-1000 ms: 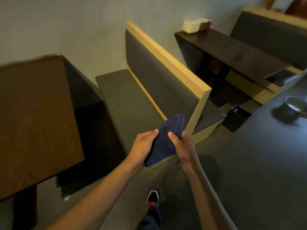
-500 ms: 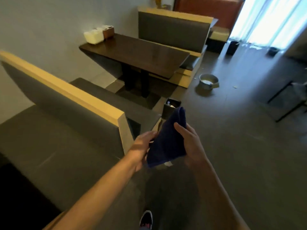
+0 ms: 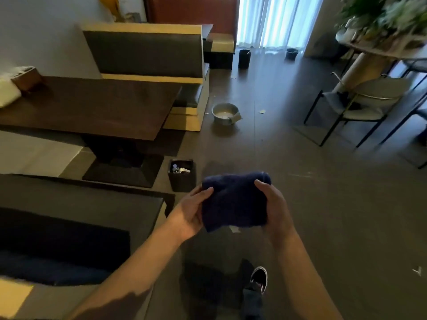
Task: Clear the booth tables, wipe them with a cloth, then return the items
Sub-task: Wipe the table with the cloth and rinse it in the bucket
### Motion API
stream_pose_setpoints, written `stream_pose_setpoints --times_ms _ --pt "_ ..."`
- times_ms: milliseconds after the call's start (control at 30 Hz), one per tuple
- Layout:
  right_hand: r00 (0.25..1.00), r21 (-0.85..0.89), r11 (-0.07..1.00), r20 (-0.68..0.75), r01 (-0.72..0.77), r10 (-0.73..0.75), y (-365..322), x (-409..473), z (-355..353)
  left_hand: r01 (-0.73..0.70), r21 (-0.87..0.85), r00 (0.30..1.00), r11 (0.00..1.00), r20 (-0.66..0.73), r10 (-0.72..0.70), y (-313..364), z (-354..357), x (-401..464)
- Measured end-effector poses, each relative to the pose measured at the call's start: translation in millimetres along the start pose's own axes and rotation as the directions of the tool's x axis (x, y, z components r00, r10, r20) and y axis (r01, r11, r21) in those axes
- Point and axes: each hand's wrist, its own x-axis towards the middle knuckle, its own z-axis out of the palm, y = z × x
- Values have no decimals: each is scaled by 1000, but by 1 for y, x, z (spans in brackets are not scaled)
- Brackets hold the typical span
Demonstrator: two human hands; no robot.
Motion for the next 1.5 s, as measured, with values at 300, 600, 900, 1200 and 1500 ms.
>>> stream_pose_setpoints --times_ms 300,600,900,1200,1500 --pt "998 -155 986 -26 -66 63 -111 219 -88 -135 102 988 986 -64 142 97 146 162" --pt "999 -200 980 42 -20 29 -187 387 -87 -159 131 982 979 -82 170 182 189 305" --pt "998 -206 978 58 32 -21 -246 598 -42 -182 95 982 979 -30 185 294 187 515" --pt "999 -231 972 -30 29 -37 -311 815 16 -144 25 988 989 -46 145 435 198 700" --pt "999 -261 965 -38 -24 14 -326 996 41 -101 123 991 987 -71 111 507 186 874"
